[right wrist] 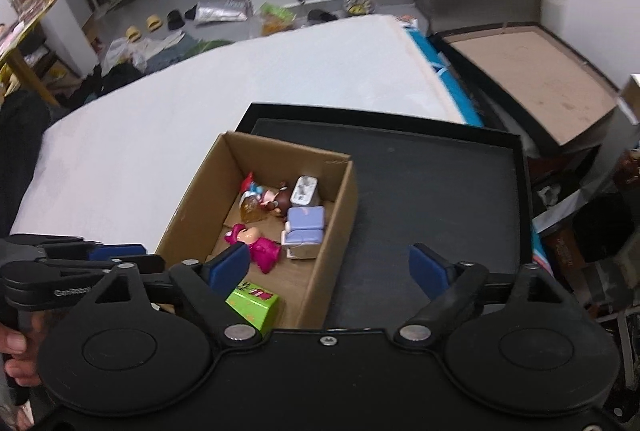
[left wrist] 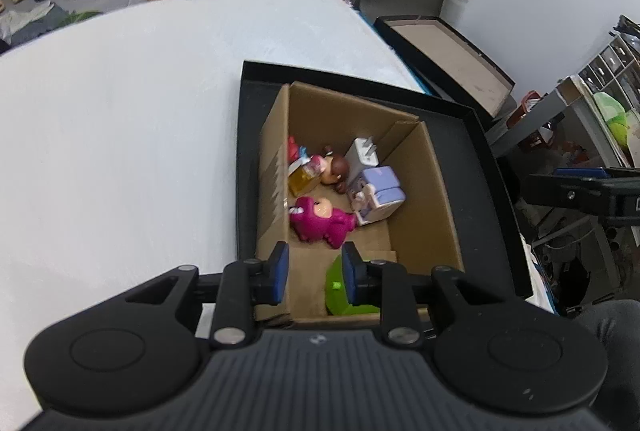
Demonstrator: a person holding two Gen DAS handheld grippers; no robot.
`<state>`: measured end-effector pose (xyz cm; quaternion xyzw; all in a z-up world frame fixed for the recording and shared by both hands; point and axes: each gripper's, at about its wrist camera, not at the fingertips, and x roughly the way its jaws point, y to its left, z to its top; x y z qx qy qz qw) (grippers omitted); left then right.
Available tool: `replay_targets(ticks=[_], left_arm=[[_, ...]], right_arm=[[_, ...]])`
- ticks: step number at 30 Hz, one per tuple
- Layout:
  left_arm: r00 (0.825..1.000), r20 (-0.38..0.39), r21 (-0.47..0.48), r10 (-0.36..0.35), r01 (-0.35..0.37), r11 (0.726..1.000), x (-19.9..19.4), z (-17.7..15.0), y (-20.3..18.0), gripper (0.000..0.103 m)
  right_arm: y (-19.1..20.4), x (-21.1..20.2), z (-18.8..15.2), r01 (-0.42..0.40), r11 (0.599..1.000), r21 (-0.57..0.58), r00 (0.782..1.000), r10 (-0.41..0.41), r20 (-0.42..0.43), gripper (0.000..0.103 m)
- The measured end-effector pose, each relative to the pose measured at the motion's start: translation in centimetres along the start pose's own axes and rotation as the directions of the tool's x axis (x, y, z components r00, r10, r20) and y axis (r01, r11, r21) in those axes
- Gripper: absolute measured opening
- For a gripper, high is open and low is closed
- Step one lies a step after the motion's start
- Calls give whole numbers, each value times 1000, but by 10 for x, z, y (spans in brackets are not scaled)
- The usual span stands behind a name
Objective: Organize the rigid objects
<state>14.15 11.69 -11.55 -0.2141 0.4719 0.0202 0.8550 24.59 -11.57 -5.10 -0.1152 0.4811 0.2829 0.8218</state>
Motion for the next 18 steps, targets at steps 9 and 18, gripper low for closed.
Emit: replay_targets(ticks=[9, 18], left_arm=[[998, 54, 45, 27, -29, 999, -41, 12, -28, 64], [992, 125, 122, 4, -19, 992, -82, 12, -63, 79]], right_arm=[[-19, -35, -14, 6, 996, 87, 995, -15, 102, 103], [-33, -68, -38, 9, 984, 180, 984, -41, 174, 103]])
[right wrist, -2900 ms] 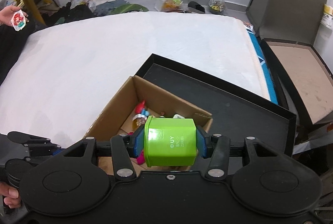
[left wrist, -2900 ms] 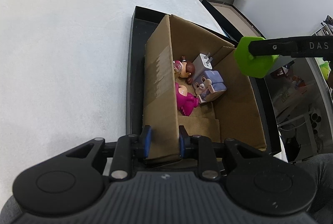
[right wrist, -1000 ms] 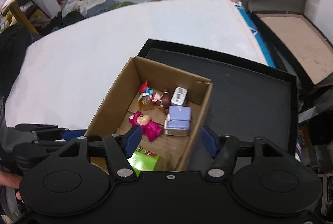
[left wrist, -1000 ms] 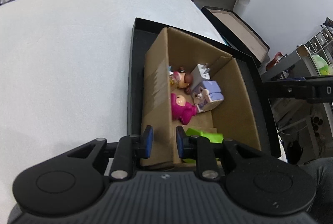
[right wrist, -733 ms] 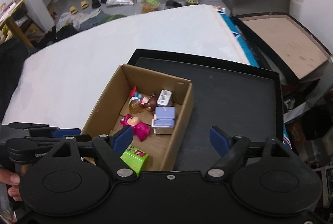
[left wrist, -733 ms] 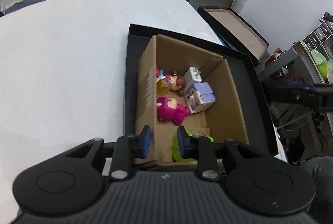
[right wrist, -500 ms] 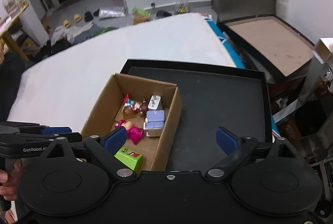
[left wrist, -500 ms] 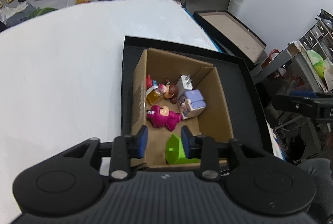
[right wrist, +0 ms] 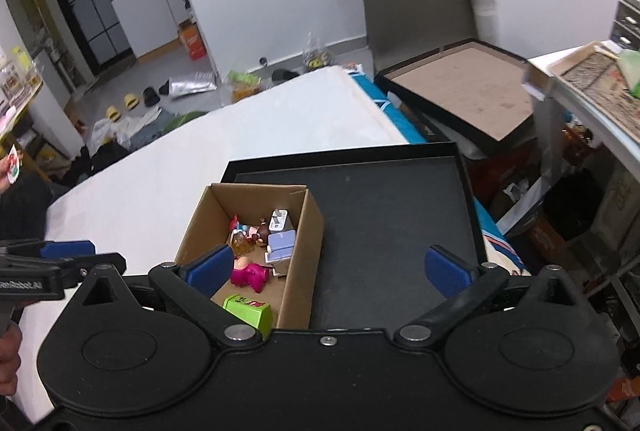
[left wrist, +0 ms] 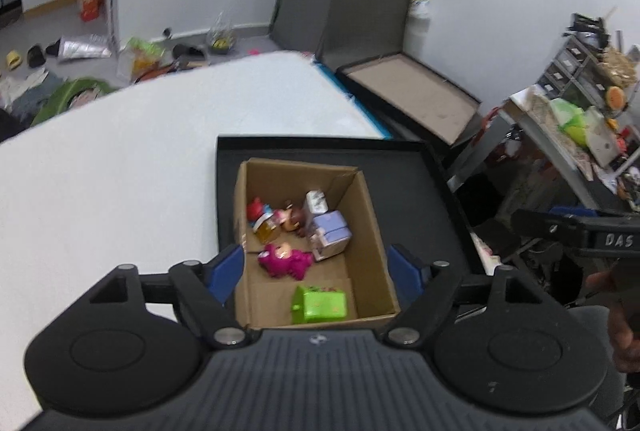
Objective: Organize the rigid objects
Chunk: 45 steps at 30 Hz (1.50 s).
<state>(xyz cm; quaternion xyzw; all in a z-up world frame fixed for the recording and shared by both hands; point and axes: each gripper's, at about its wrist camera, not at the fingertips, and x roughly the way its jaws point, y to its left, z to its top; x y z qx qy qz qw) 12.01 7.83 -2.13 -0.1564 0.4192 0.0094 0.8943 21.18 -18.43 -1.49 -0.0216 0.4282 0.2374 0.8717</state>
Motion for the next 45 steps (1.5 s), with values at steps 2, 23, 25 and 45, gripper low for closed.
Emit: replay_targets(ticks=[2, 23, 25, 45], left_arm=[[1000, 18, 10, -4, 3, 1000, -9, 0, -6, 81], [986, 168, 114, -1, -19, 993, -103, -47, -51, 93], [984, 178, 139, 9, -34, 990, -109, -54, -57, 94], [979, 204, 164, -15, -19, 986, -144, -94, -70, 98]], right_arm=[[-2, -10, -4, 4, 1000, 14, 1000, -4, 23, 103], [9, -107, -67, 71, 990, 124, 971, -97, 217, 103], [12, -114, -73, 78, 990, 121, 968, -104, 229, 103], [18, -144, -109, 88, 989, 117, 954, -117, 275, 103]])
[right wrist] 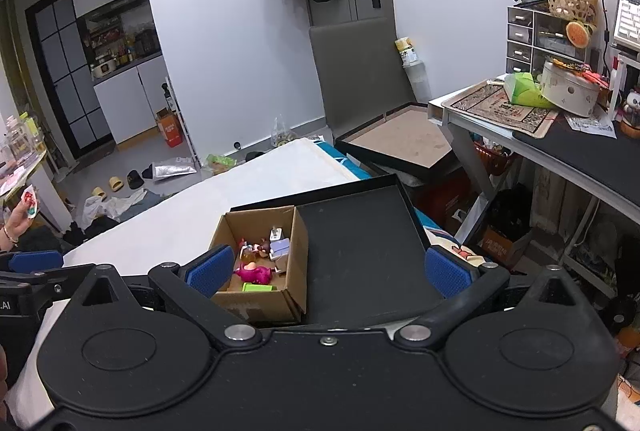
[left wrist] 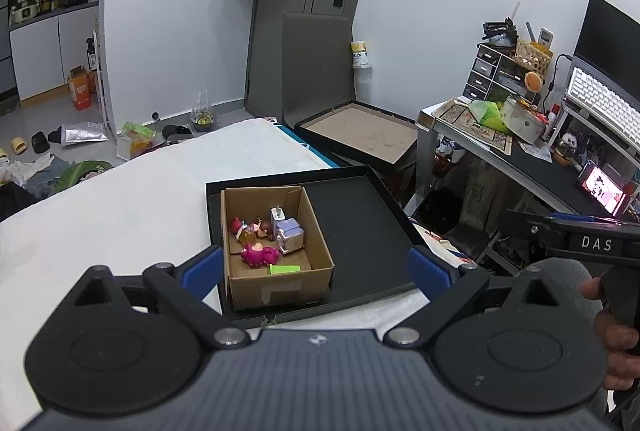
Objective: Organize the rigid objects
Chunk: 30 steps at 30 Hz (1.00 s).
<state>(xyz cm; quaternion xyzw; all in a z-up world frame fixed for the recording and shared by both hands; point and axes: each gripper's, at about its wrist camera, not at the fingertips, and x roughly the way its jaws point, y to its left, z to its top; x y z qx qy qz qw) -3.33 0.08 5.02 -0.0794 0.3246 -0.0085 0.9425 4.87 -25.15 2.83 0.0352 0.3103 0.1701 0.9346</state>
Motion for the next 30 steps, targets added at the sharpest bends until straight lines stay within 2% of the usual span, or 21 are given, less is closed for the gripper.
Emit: replay_targets(ticks=[30], left_arm=[[1000, 10, 23, 9, -9, 1000, -18, -15, -6, 98]], right_arm=[[3, -17, -9, -17, 1000, -20, 1000, 17, 3, 103]])
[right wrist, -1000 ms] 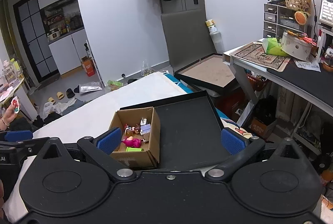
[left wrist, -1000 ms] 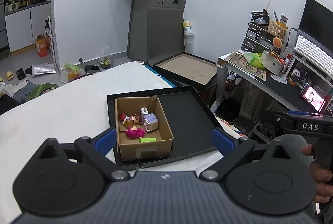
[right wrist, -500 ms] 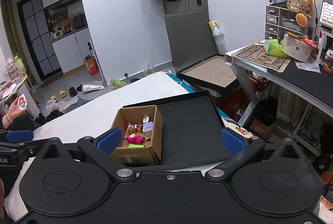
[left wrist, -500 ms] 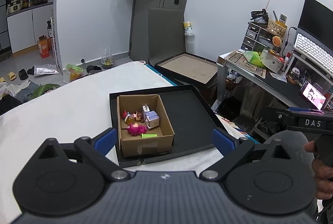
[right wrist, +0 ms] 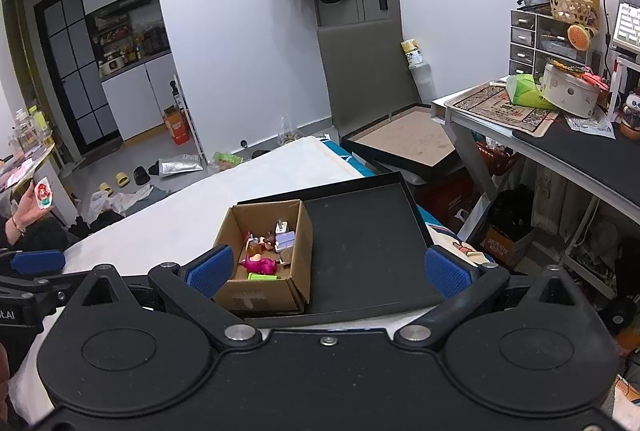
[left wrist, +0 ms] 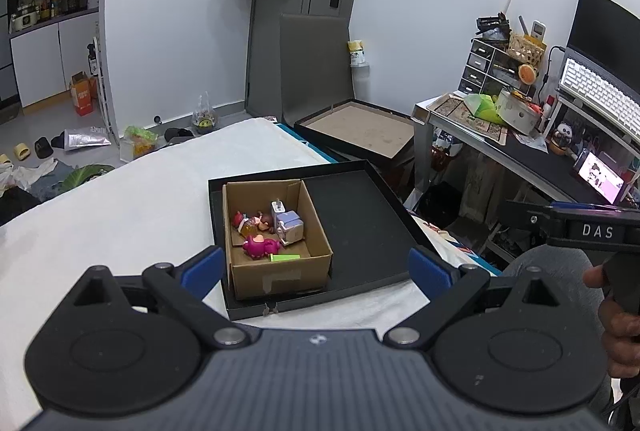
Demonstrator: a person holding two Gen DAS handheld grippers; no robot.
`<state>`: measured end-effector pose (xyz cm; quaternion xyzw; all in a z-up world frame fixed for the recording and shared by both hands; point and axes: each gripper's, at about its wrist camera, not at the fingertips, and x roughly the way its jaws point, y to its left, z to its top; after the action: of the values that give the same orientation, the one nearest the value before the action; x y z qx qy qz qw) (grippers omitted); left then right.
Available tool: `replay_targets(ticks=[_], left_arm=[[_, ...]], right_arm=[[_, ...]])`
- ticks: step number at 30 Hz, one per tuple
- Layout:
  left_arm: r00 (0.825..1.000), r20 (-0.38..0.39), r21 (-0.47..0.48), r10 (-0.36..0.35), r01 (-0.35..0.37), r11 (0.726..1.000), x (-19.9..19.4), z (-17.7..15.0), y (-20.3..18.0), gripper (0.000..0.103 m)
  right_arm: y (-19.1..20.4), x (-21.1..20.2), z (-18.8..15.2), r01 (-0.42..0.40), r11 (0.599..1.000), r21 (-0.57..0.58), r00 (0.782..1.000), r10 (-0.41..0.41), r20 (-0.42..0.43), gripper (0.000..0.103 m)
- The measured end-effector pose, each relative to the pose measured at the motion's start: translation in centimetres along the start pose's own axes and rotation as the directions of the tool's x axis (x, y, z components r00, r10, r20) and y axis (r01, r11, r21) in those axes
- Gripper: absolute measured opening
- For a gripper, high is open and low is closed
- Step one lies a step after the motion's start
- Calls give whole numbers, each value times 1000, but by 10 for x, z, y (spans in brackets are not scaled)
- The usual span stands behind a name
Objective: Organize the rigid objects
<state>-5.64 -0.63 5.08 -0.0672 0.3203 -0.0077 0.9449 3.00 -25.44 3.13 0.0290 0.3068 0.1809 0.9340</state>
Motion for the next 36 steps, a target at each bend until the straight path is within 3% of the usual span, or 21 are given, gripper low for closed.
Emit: replay_targets(ticks=[31, 36], left_arm=[[1000, -6, -12, -13, 13, 1000, -4, -5, 4, 98], [1000, 22, -11, -1, 2, 1000, -8, -5, 2, 98]], right_arm=[[4, -4, 1, 2, 1000, -28, 1000, -1, 4, 103], [4, -5, 0, -6, 999, -32, 1000, 7, 4, 103]])
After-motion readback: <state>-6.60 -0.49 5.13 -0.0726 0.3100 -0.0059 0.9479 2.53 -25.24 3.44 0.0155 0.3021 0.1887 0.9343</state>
